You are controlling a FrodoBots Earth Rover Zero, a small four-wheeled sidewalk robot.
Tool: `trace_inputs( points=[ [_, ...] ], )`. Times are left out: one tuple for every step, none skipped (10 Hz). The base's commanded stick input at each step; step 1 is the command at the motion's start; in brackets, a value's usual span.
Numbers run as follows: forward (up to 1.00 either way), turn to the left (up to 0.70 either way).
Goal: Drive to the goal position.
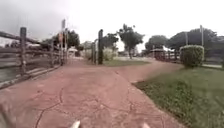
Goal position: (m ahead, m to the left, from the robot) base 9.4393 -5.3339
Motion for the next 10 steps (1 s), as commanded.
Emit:
trace_inputs(
  points=[
    [0.7, 0.0],
    [0.7, 0.0],
    [0.7, 0.0],
    [0.7, 0.0],
    [0.7, 0.0],
    [0.7, 0.0],
    [0.7, 0.0],
    [0.7, 0.0],
    [0.7, 0.0],
    [0.7, 0.0]
  ],
)
